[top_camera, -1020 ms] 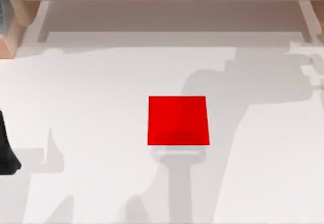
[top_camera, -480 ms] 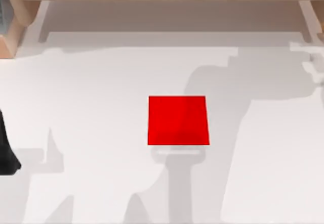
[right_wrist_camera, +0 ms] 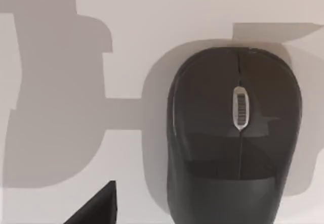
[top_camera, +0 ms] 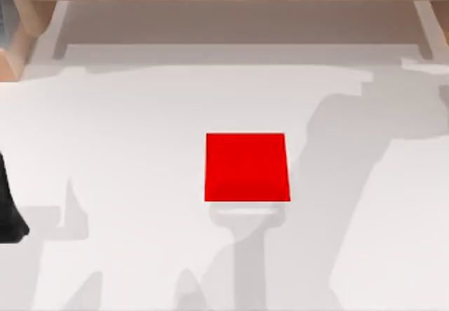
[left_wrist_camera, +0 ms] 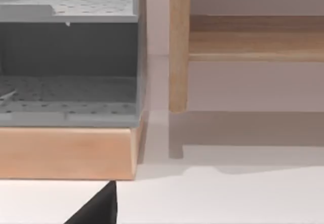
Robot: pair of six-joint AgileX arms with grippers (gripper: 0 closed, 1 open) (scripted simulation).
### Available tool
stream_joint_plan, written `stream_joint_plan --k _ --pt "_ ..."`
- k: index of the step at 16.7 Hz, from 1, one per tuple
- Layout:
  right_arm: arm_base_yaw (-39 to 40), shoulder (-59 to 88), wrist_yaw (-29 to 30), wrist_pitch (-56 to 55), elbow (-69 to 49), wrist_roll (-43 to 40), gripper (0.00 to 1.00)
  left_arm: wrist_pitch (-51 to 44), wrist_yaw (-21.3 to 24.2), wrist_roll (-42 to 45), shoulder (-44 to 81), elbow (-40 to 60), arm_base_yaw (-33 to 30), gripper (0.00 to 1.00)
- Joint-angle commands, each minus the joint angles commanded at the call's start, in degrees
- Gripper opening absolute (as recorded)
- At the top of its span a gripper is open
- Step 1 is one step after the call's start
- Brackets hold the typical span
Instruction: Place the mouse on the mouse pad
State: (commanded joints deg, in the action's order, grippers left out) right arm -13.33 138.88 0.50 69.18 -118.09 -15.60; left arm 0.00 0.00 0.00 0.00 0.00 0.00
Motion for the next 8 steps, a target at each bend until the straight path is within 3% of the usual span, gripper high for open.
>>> stream_joint_plan --k 8 --pt "1.3 1.5 0.0 -8.4 6.9 1.3 1.0 0.0 0.0 0.0 0.0 0.0 0.0 1.0"
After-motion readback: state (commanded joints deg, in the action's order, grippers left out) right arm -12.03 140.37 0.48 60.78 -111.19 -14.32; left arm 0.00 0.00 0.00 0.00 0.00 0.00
